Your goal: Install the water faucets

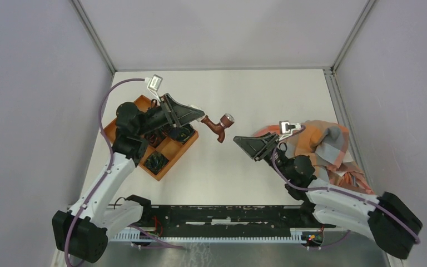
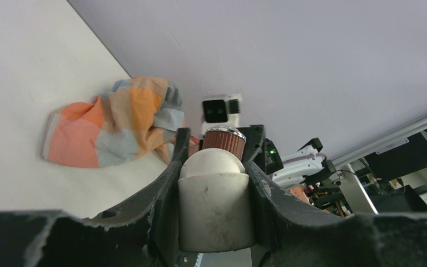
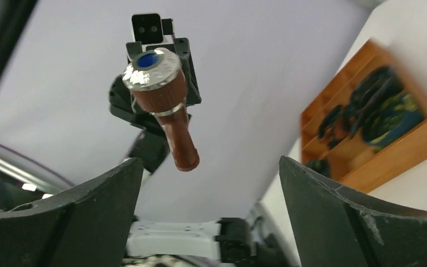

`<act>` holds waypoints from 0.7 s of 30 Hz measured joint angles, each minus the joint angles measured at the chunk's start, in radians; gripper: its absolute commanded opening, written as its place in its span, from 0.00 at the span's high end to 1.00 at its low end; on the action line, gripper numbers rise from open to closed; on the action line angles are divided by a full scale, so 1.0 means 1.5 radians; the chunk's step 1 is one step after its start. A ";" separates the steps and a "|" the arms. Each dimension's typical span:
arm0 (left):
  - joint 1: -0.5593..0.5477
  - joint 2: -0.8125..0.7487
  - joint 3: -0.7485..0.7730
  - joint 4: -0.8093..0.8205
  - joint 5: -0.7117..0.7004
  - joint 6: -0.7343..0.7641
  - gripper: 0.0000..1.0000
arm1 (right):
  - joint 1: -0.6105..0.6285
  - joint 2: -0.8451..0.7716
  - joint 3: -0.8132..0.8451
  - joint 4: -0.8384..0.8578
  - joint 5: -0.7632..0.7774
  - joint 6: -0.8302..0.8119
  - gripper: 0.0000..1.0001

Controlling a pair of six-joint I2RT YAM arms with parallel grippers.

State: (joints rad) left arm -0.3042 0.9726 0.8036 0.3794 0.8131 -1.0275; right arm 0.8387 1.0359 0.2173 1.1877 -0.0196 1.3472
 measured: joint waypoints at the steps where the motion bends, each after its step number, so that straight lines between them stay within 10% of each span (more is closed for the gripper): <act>1: 0.000 0.006 0.008 -0.008 0.002 0.000 0.98 | -0.001 -0.040 0.005 -0.047 0.005 -0.051 0.02; 11: 0.001 0.088 0.041 -0.122 0.001 -0.001 0.98 | 0.185 -0.203 0.192 -0.503 0.095 -0.873 0.02; 21: 0.007 0.121 0.103 -0.288 -0.004 0.030 0.98 | 0.336 -0.106 0.169 -0.576 0.373 -1.380 0.02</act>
State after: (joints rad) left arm -0.2935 1.1534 0.9581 -0.0525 0.8070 -0.9821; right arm 1.3426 0.8764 0.4709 0.3237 0.5396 -0.7235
